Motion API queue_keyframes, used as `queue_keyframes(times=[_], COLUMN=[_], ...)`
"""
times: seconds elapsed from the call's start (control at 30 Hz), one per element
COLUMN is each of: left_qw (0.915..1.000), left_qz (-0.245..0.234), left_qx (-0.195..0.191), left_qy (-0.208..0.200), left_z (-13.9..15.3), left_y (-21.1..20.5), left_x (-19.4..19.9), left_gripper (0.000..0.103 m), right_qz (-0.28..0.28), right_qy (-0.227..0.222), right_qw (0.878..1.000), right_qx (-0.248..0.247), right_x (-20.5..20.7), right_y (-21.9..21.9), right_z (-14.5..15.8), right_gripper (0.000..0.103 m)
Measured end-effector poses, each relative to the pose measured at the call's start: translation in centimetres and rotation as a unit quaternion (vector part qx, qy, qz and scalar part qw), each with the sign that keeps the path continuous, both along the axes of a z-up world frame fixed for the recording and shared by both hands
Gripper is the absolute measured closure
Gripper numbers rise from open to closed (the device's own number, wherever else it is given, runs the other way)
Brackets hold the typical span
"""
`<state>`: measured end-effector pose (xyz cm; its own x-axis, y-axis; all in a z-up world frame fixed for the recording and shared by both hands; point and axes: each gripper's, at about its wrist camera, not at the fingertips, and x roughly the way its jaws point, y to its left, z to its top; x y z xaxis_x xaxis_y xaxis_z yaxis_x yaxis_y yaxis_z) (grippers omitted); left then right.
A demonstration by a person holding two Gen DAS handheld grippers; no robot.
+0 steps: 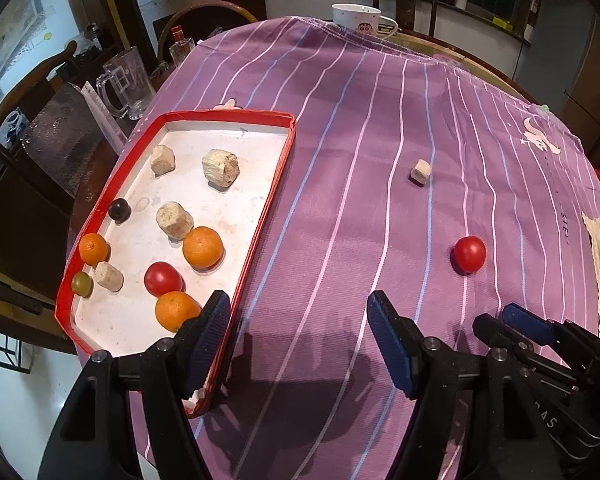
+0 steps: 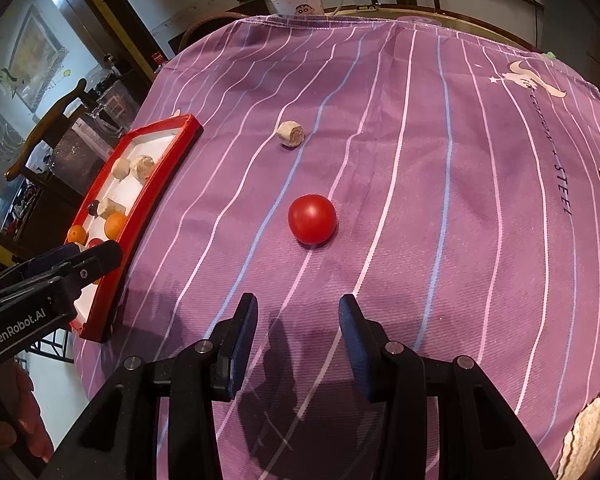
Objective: Organize fruits
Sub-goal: 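Move both grippers away from the tray toward the last tomato and cork, then grasp the red tomato with the right gripper while the left gripper grasps the last cork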
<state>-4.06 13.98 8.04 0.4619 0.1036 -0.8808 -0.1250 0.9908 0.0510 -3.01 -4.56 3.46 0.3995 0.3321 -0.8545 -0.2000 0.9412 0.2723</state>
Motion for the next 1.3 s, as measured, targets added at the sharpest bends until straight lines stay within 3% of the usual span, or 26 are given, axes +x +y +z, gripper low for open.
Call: queue_keyframes(times=[0.53, 1.0, 1.3], left_qw=[0.9993, 0.9981, 0.9977], left_qz=[-0.030, -0.042, -0.034], left_qx=[-0.012, -0.037, -0.055], left_qy=[0.016, 0.025, 0.020], left_z=[-1.0, -1.8, -1.6], left_y=[0.5, 1.7, 3.6], left_x=[1.1, 2.2, 2.6], left_gripper=[0.033, 0.033, 0.033], right_qz=[-0.030, -0.076, -0.051], right_qy=[0.011, -0.015, -0.029], right_qw=[0.999, 0.997, 0.997], right_qx=[-0.004, -0.026, -0.050], right_x=[-0.3, 1.9, 4.9], right_y=[0.8, -0.5, 1.7], right_z=[-0.9, 0.0, -0.8], right_gripper=[0.057, 0.057, 0.057])
